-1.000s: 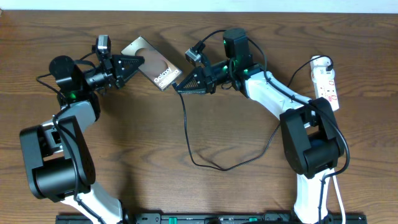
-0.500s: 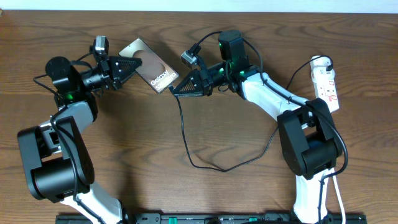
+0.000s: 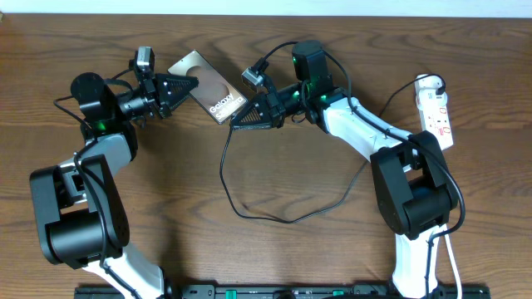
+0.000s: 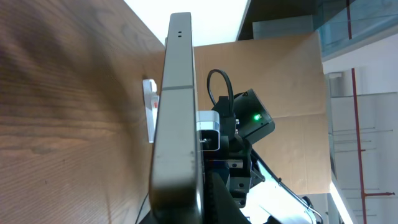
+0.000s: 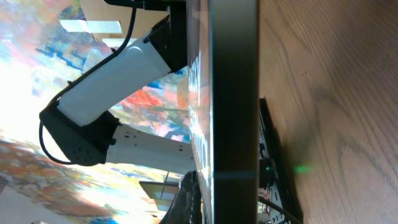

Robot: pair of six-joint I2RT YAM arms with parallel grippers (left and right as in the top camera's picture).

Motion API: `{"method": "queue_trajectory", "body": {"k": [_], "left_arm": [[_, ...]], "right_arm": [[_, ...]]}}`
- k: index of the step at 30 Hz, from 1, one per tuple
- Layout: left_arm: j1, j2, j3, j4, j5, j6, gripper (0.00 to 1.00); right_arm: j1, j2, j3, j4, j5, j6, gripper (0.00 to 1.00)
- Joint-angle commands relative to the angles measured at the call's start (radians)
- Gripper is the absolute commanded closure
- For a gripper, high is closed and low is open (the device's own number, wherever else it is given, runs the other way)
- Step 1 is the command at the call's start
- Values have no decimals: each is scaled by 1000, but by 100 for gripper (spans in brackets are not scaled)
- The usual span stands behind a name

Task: Plug charger to phone and switch on socket

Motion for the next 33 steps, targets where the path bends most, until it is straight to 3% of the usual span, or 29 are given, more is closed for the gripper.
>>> {"method": "queue_trajectory", "body": {"k": [1, 21, 33], "left_arm": [[-28, -2, 24, 6, 84, 40, 93], [125, -2, 24, 6, 84, 43, 93], [124, -2, 24, -13, 84, 32, 93]], "right_arm": [[9, -16, 8, 13, -12, -30, 99], [-7, -16, 8, 11, -12, -32, 99], [5, -3, 7, -4, 59, -243, 99]]}}
